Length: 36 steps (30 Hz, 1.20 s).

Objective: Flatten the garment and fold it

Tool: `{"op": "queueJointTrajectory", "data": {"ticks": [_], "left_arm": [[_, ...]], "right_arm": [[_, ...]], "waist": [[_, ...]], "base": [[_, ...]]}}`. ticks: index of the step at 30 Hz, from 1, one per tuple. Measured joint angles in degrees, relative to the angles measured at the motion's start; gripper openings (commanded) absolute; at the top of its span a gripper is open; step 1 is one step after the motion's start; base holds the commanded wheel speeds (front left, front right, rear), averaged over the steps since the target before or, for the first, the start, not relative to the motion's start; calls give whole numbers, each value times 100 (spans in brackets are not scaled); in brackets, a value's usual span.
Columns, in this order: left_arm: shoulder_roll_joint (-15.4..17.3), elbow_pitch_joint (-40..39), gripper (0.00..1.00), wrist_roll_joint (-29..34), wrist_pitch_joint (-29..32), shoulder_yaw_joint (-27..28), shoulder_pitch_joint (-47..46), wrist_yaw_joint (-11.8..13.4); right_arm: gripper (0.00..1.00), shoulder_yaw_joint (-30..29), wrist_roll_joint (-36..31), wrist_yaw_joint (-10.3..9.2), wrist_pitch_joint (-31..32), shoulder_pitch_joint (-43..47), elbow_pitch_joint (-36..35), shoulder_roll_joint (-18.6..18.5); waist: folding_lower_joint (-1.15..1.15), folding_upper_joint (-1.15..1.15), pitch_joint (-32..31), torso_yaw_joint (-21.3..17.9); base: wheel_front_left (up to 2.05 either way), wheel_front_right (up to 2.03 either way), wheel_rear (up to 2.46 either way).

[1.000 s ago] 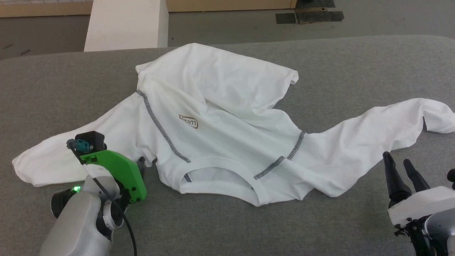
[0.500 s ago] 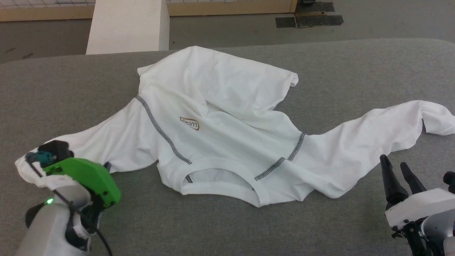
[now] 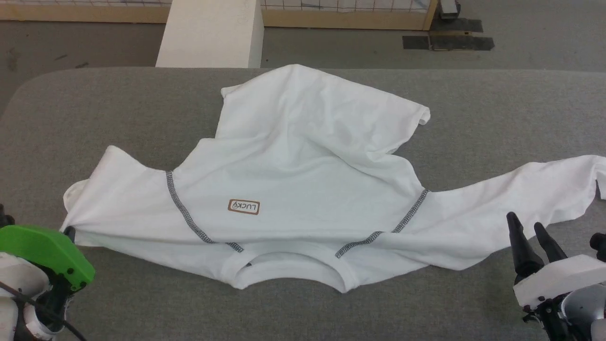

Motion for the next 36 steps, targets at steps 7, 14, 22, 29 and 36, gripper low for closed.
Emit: {"op": "queueJointTrajectory", "data": {"ticks": [7, 14, 22, 29, 36], "left_arm": [[-332, 1245, 100, 16, -94, -412, -500, -179], [-337, 1138, 100, 379, -1811, 115, -560, -278], [-677, 323, 100, 1352, -4029, -305, 299, -670], [-1300, 505, 100, 1692, -4412, -767, 585, -835], [-1532, 709, 100, 1745, -4440, -683, 574, -987]], "right_arm": [[100, 130, 1, 0, 2, -36, 48, 0], [100, 175, -33, 0, 1, -18, 70, 1], [100, 394, -816, 0, 413, 460, -405, -1], [100, 727, -1361, 0, 1971, 801, -1059, 4], [100, 712, -2025, 0, 2831, -108, -955, -1]], "waist": [[0, 0, -26, 88], [0, 0, -106, -21], [0, 0, -256, -81], [0, 0, -280, -100], [0, 0, -151, -168]], "base": [[0, 0, 0], [0, 0, 0], [0, 0, 0], [0, 0, 0], [0, 0, 0]]}}
